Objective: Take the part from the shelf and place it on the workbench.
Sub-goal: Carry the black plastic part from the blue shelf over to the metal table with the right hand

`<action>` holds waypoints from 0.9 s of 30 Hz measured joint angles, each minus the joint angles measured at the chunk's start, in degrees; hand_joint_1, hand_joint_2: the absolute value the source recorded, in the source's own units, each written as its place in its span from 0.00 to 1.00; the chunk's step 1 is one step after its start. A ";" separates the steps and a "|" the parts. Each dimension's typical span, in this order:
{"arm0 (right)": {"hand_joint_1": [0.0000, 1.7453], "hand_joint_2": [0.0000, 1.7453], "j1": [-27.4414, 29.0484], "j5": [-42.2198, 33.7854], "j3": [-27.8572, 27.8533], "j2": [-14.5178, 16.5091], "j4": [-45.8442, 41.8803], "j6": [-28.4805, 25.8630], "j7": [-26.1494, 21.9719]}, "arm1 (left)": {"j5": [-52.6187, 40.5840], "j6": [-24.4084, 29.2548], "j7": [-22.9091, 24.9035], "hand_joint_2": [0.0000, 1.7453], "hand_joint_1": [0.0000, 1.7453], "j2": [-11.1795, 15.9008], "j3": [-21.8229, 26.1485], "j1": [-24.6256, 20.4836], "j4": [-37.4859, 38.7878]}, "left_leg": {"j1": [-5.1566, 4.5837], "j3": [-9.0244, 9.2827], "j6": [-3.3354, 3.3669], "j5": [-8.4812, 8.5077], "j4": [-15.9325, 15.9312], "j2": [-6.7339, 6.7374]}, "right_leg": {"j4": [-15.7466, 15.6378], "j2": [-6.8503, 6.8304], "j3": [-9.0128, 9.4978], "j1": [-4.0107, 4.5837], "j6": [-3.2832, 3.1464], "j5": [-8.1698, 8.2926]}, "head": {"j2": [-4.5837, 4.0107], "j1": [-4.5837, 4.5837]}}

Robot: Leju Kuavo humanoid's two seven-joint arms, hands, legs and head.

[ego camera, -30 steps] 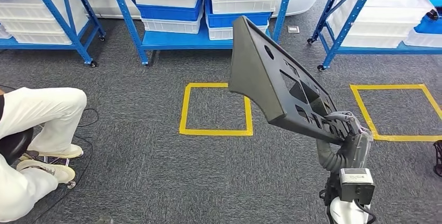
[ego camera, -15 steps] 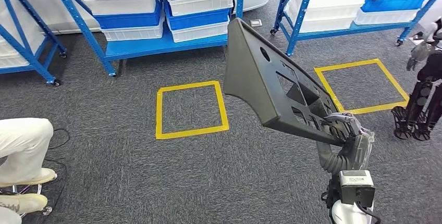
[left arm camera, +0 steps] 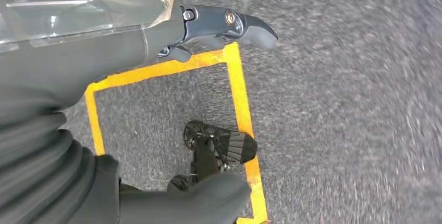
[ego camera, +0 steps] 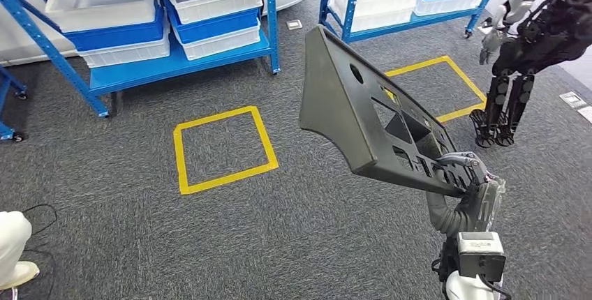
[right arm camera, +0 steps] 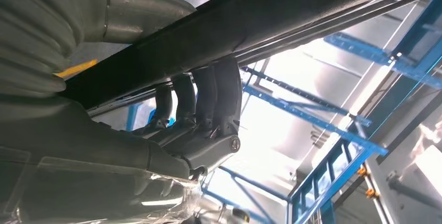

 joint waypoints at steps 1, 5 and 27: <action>1.00 1.00 0.11 0.15 -0.04 -0.11 -0.16 -0.15 0.11 | -0.18 -0.07 -0.14 1.00 0.00 0.05 0.00 -0.02 -0.01 | -0.18 -0.01 -0.30 -0.15 0.24 0.56 | -3.80 -1.52 2.34 0.04 0.14 0.96 | 0.00 0.02; 1.00 1.00 1.10 1.19 -0.56 -0.49 -1.35 -1.54 1.01 | -1.83 0.98 -0.74 1.00 0.00 0.25 -0.22 -0.01 -0.01 | -0.53 0.19 -1.51 -0.38 0.63 2.58 | -8.01 -2.32 3.93 0.52 -1.44 1.97 | 0.00 -0.41; 1.00 1.00 2.76 0.61 -0.05 -0.86 -2.16 -6.89 1.64 | -7.93 3.83 -3.41 1.00 0.00 1.36 -5.14 0.69 0.00 | -0.11 0.99 0.60 -1.37 0.31 -3.40 | 6.95 2.37 -5.43 0.60 -1.64 -2.25 | 0.00 -0.09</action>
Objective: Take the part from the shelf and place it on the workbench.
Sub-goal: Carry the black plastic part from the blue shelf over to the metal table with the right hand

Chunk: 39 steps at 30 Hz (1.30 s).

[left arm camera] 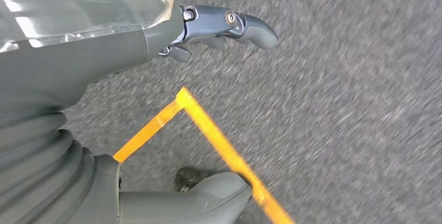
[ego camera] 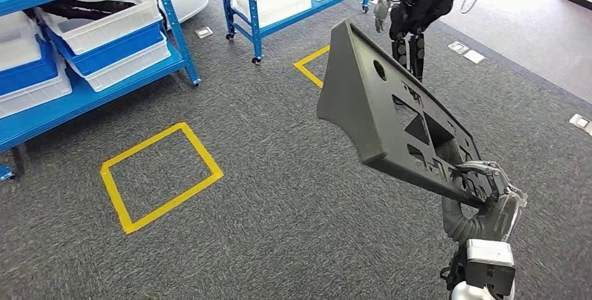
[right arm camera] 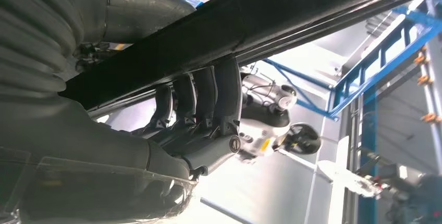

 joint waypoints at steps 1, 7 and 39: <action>1.00 1.00 -0.07 -0.49 0.38 -0.02 0.54 0.00 -0.06 | 0.08 -1.05 1.07 1.00 0.00 0.04 0.02 0.00 0.01 | -0.02 -0.08 0.00 0.04 0.01 0.82 | 1.24 -0.21 -0.22 -0.11 0.37 -0.28 | 0.00 0.02; 1.00 1.00 -0.87 -2.17 2.46 -0.08 2.84 -0.08 -0.78 | -2.67 -3.96 6.32 1.00 0.00 -0.37 -0.80 -0.25 0.01 | -0.37 -0.01 -1.29 -0.06 0.36 4.48 | -15.11 -4.15 9.43 -0.31 1.41 4.56 | 0.00 -0.13; 1.00 1.00 -10.60 38.68 0.15 -5.66 8.35 -11.40 16.70 | -7.75 -6.30 9.86 1.00 0.00 -0.80 -3.88 -0.15 0.03 | -0.81 0.44 -0.96 -0.35 0.12 5.71 | -15.25 -4.00 8.35 0.16 0.82 5.87 | 0.00 -0.08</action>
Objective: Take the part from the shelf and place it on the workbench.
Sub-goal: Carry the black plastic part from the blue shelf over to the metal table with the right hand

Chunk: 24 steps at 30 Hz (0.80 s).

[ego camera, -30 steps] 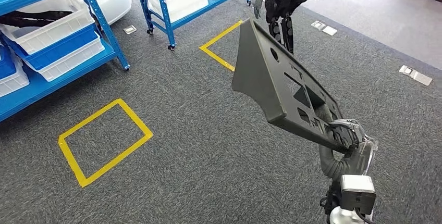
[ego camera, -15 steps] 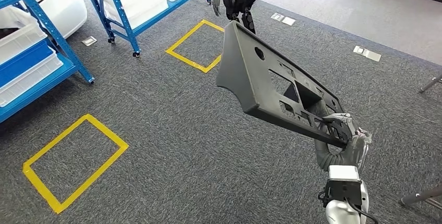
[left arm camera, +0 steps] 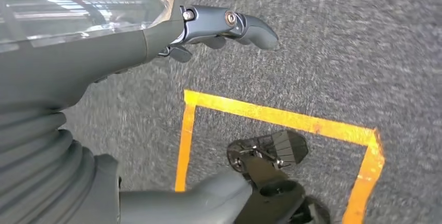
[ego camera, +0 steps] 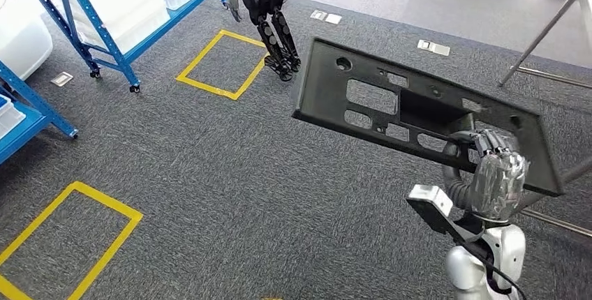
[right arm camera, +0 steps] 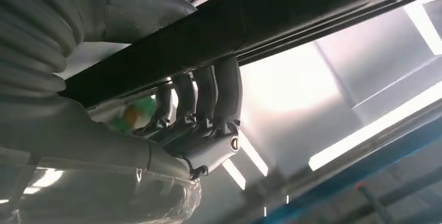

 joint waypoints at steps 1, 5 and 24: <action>1.00 1.00 -0.70 5.75 -0.64 -0.38 0.86 -0.65 2.51 | -0.20 -0.19 0.07 1.00 0.00 0.03 -0.01 -0.07 -0.01 | 0.06 0.05 -0.27 -0.07 0.04 0.47 | -0.04 0.72 -0.18 -0.06 -0.46 0.15 | 0.00 -0.07; 1.00 1.00 -3.59 20.32 -2.52 -2.20 4.67 -1.83 9.81 | -0.79 -0.92 0.26 1.00 0.00 0.42 -0.03 -0.23 -0.01 | 0.80 -2.94 -1.21 -4.77 6.93 -4.93 | -0.16 3.05 -0.48 -0.65 -1.83 0.69 | 0.00 -0.21; 1.00 1.00 -9.96 27.44 -4.78 -5.78 17.40 -2.50 17.88 | -1.33 -2.89 0.34 1.00 0.00 1.91 -0.01 0.05 0.00 | 0.37 -1.38 1.81 1.66 -0.30 -4.96 | 16.53 3.81 -10.39 -0.30 0.17 -4.63 | 0.00 0.19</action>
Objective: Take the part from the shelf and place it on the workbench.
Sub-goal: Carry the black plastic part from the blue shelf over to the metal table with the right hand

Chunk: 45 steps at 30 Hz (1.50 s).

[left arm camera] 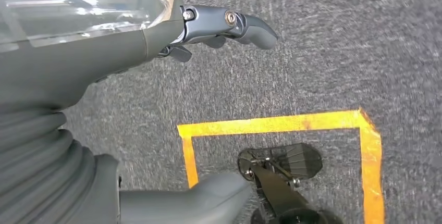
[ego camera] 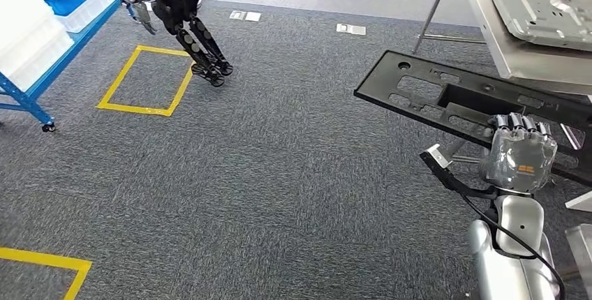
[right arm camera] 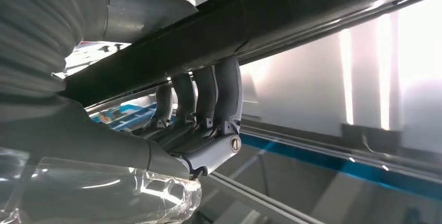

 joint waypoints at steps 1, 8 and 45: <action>1.00 1.00 0.00 0.01 -0.01 -0.03 0.38 0.00 0.08 | -0.01 -0.02 0.00 1.00 0.00 0.03 0.00 -0.02 0.00 | 0.00 0.03 -0.07 -0.06 0.01 0.74 | -1.52 -0.30 0.88 -0.21 0.57 0.82 | 0.00 0.02; 1.00 1.00 -0.69 0.02 -0.03 -0.34 1.69 -0.03 0.26 | -0.01 -0.04 0.00 1.00 0.00 0.23 0.00 -0.15 -0.02 | -0.57 0.76 -1.90 -1.25 0.33 5.24 | -16.97 -4.39 9.03 0.10 -0.10 6.33 | 0.00 -0.12; 1.00 1.00 -10.05 -0.01 -12.62 -3.33 26.04 -2.61 5.68 | -1.08 1.19 0.66 1.00 0.00 0.11 1.53 -0.24 -0.01 | 0.26 -8.25 -2.81 -8.28 17.12 -2.10 | -16.02 0.41 9.01 -0.02 -1.93 5.86 | 0.00 -0.70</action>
